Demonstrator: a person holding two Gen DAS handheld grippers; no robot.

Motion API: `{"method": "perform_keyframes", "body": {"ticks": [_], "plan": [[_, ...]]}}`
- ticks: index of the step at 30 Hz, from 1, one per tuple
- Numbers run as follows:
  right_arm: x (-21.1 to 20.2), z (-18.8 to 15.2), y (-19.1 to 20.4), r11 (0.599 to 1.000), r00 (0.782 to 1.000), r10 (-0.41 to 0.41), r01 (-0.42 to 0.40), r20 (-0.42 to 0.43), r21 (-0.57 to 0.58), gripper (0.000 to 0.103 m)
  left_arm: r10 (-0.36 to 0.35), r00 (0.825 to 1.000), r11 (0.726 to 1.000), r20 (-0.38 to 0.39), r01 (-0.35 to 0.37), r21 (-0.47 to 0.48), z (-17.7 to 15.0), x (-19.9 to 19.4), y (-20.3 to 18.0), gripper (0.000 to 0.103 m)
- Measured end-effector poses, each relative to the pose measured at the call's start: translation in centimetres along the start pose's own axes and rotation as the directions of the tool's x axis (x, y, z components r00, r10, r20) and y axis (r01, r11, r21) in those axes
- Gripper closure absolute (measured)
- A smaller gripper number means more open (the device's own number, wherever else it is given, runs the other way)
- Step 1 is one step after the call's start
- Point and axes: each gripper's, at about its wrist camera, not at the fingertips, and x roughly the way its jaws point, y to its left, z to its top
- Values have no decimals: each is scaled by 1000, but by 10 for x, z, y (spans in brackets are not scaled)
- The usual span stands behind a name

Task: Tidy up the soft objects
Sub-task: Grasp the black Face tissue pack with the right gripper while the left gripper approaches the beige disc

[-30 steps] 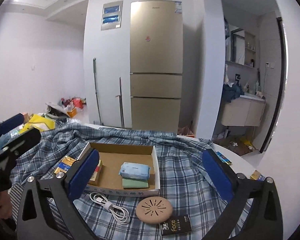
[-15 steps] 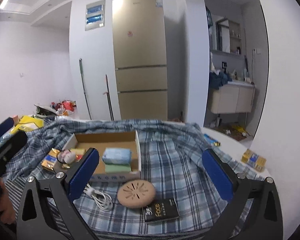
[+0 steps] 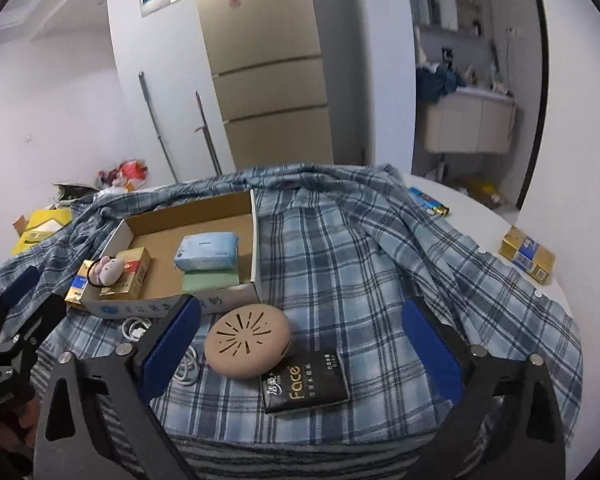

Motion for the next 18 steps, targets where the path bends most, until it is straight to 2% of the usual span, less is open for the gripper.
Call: {"method": "perform_keyframes", "body": {"ticks": [3, 8, 13, 18], "plan": [[2, 3, -3, 1000, 998, -10, 9, -54, -12, 4, 2, 1000, 1000, -1, -2, 2, 0, 0, 1, 0], [17, -18, 5, 999, 990, 9, -16, -144, -50, 4, -10, 1000, 999, -12, 11, 33, -2, -1, -5, 0], [40, -39, 8, 997, 975, 3, -20, -221, -77, 11, -6, 998, 999, -57, 9, 41, -6, 9, -7, 0], [55, -50, 5, 997, 967, -5, -15, -254, -75, 15, -7, 996, 999, -87, 11, 39, -9, 15, -6, 0]]}}
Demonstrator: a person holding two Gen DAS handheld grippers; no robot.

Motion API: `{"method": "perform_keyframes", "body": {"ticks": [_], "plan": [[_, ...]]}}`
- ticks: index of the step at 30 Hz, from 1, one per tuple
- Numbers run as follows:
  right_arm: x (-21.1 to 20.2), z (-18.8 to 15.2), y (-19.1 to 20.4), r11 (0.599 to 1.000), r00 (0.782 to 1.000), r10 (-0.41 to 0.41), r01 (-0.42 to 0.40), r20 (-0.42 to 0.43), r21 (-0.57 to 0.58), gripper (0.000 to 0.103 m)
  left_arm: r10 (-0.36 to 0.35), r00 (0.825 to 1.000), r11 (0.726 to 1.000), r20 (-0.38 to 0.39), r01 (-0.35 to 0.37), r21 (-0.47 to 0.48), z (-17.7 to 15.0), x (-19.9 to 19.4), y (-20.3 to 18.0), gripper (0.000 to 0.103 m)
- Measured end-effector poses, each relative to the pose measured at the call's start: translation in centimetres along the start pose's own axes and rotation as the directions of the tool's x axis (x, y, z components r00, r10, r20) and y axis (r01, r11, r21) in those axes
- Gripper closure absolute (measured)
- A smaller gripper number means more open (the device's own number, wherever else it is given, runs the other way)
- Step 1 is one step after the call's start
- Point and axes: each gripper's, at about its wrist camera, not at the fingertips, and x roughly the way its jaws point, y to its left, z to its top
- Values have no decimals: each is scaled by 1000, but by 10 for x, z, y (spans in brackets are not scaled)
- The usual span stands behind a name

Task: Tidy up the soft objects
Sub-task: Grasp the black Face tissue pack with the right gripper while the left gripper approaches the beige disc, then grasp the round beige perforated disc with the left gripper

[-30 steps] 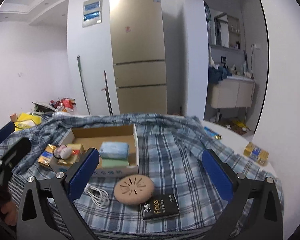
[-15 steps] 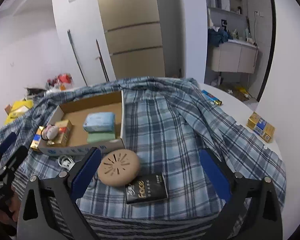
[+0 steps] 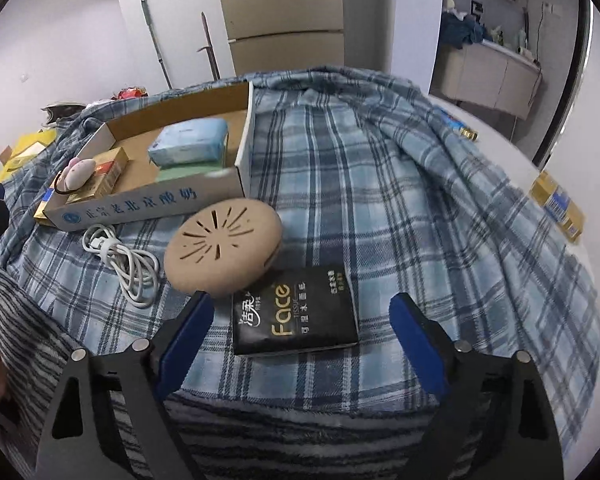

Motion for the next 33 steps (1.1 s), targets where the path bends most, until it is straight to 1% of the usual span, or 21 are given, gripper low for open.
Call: {"method": "perform_keyframes", "body": {"ticks": [2, 3, 6, 8, 9, 10, 12, 14, 16, 17, 19, 21, 23, 24, 25, 26, 28, 29, 30, 32, 33], "plan": [[3, 0, 0, 1000, 1000, 0, 0, -11, -3, 15, 1, 1000, 1000, -6, -1, 2, 0, 1, -1, 0], [4, -1, 0, 1000, 1000, 1, -1, -17, -9, 18, 0, 1000, 1000, -10, 0, 3, -1, 2, -1, 0], [13, -2, 4, 1000, 998, 0, -2, -69, -22, 26, -3, 1000, 1000, -31, 3, 1, -1, 6, -1, 0], [14, -2, 5, 1000, 998, -11, 9, -65, -30, 34, -8, 997, 1000, -75, 10, 29, -2, 14, -5, 0], [13, -2, 5, 999, 998, -16, 14, -58, -29, 40, -31, 993, 997, -116, 38, 63, -2, 21, -10, 0], [11, -3, 4, 1000, 999, -19, 18, -46, -19, 40, -42, 988, 994, -151, 57, 97, -2, 26, -14, 0], [4, -4, -1, 1000, 1000, -20, 20, -9, 12, 40, -37, 984, 987, -174, 63, 146, -1, 31, -21, 0], [-8, -5, -4, 999, 998, -23, 21, 51, 32, 40, -48, 981, 978, -187, 84, 188, 0, 33, -28, 0], [-19, -6, -6, 999, 994, -20, 16, 104, 40, 40, -65, 979, 974, -193, 104, 201, 1, 37, -32, 0], [-24, -7, -7, 999, 992, -32, 26, 125, 45, 40, -77, 976, 973, -204, 118, 198, 3, 40, -34, 0], [-31, -8, -9, 998, 986, -37, 28, 161, 59, 40, -117, 965, 971, -236, 161, 177, 7, 48, -39, 0], [-39, -8, -14, 996, 979, -44, 26, 198, 91, 40, -164, 947, 969, -277, 207, 134, 11, 60, -47, 0], [-47, -8, -22, 990, 970, -74, 43, 231, 135, 40, -198, 930, 966, -309, 239, 102, 12, 69, -55, 0], [-50, -8, -25, 987, 966, -94, 58, 242, 150, 40, -203, 925, 964, -320, 246, 100, 12, 74, -60, 0], [-53, -6, -28, 985, 963, -115, 78, 242, 155, 40, -204, 921, 962, -332, 252, 107, 12, 79, -66, 0], [-54, -4, -31, 985, 967, -124, 92, 223, 145, 40, -214, 913, 955, -348, 271, 123, 13, 86, -74, 0], [-55, 2, -37, 991, 979, -91, 70, 185, 118, 40, -209, 907, 948, -366, 280, 153, 13, 95, -83, 0], [-58, 3, -40, 991, 979, -92, 71, 180, 115, 40, -215, 899, 940, -381, 296, 169, 14, 100, -89, 0], [-59, 2, -44, 989, 977, -112, 92, 183, 118, 40, -221, 894, 934, -390, 309, 179, 15, 104, -94, 0], [-60, -1, -48, 983, 968, -162, 142, 193, 116, 40, -234, 877, 919, -420, 340, 198, 17, 115, -104, 0], [-57, -3, -50, 981, 966, -172, 152, 193, 117, 40, -238, 869, 916, -434, 350, 198, 17, 121, -107, 0]]}}
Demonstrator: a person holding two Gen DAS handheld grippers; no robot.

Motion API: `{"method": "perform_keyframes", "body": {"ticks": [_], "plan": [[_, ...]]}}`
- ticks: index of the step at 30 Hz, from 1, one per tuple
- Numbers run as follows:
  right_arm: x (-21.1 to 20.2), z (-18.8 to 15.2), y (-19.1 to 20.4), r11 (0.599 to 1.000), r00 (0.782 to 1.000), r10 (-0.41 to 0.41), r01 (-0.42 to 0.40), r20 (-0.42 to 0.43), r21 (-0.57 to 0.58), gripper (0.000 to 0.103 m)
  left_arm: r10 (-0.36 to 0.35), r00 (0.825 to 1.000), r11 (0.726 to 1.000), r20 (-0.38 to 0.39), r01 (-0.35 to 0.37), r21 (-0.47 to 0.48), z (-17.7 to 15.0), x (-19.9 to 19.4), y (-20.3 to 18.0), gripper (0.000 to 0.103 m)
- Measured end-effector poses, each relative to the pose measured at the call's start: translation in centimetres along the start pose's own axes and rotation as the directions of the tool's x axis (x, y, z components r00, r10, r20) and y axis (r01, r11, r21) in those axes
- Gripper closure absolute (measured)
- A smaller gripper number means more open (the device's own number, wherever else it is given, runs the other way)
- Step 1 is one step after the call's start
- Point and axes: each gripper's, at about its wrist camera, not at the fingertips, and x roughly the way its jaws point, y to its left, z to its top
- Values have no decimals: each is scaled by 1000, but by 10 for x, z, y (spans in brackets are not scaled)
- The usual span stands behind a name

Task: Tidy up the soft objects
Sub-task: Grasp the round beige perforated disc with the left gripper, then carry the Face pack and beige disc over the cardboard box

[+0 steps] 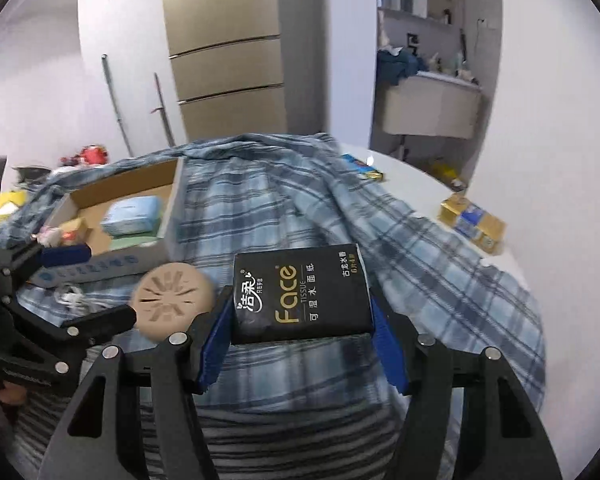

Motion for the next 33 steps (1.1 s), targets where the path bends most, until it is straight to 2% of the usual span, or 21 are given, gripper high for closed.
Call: {"method": "perform_keyframes", "body": {"ticks": [3, 7, 10, 17, 19, 22, 26, 31, 33], "plan": [[13, -4, -6, 999, 999, 14, -13, -31, 30, 40, -20, 998, 1000, -53, 20, 11, 3, 14, -4, 0], [25, -6, -5, 999, 996, 51, -50, -72, 16, 40, -1, 997, 998, -76, 6, 67, 7, 23, -16, 0], [33, -8, -5, 998, 993, 61, -59, -103, 18, 40, -16, 996, 996, -92, 24, 83, 9, 30, -19, 1], [37, -10, -5, 998, 990, 69, -67, -123, 23, 40, -6, 990, 996, -139, 18, 83, 6, 47, -17, 18], [36, -10, -3, 998, 991, 66, -65, -119, 13, 40, -6, 992, 996, -126, 16, 83, 7, 43, -17, 21], [36, -10, -4, 998, 990, 65, -64, -122, 15, 40, 39, 997, 998, -62, -35, 56, 6, 27, -13, 23], [30, -7, -3, 996, 991, 83, -84, -108, 1, 40, 3, 1000, 1000, 12, -3, -21, -1, -13, -1, 23], [14, -3, 3, 995, 995, 71, -75, -72, -60, 40, 47, 995, 998, 90, -42, -50, -24, -62, 3, 23], [5, -1, 7, 994, 995, 78, -82, -63, -73, 40, 62, 992, 993, 108, -51, -102, -34, -80, 9, 23]]}}
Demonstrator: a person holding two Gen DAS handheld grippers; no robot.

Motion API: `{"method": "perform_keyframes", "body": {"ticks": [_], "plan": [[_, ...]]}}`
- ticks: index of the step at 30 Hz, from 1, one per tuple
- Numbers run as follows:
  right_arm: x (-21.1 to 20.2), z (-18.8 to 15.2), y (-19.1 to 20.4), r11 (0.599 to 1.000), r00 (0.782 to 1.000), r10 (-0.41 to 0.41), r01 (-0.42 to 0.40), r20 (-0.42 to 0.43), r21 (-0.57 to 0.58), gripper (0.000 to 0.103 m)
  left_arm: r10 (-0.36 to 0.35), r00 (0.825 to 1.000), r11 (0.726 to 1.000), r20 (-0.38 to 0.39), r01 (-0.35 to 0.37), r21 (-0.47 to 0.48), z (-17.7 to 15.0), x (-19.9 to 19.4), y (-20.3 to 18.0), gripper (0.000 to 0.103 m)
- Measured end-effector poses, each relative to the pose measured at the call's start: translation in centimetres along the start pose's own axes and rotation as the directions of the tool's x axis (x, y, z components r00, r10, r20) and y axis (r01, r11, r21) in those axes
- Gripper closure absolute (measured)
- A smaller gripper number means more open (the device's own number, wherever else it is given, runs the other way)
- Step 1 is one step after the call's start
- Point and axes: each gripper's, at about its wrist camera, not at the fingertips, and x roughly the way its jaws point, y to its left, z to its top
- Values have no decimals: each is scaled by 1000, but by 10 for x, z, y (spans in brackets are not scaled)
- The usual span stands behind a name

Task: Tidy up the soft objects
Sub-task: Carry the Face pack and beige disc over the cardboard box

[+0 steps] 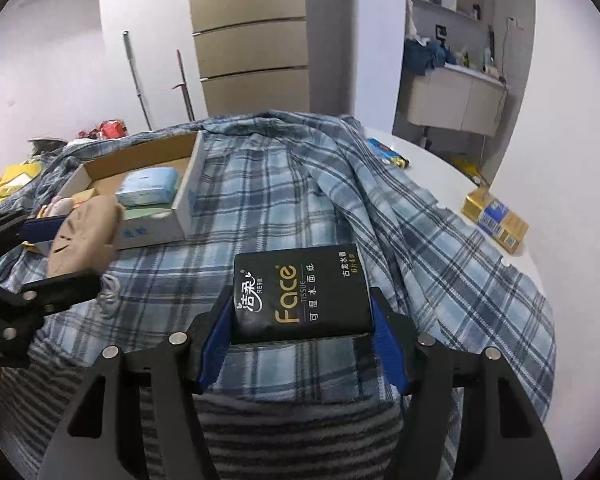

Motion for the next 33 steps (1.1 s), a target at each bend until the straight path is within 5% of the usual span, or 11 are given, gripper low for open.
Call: {"method": "perform_keyframes", "body": {"ticks": [7, 14, 20, 26, 33], "plan": [[-30, 5, 37, 997, 998, 44, -40, 55, -65, 40, 88, 992, 994, 92, -81, -78, -25, -55, 19, 23], [-58, 19, 81, 990, 982, 114, -100, 148, -98, 40, 170, 958, 980, 231, -140, -141, -38, -111, 32, 23], [-83, 35, 114, 978, 943, 189, -155, 275, -142, 40, 232, 893, 970, 386, -181, -163, -29, -157, 39, 22], [-103, 79, 138, 969, 881, 239, -189, 408, -159, 40, 358, 761, 933, 541, -265, -244, -5, -189, 54, 22], [-95, 125, 155, 970, 810, 240, -184, 536, -157, 40, 429, 670, 903, 606, -290, -318, 26, -188, 88, 22]]}}
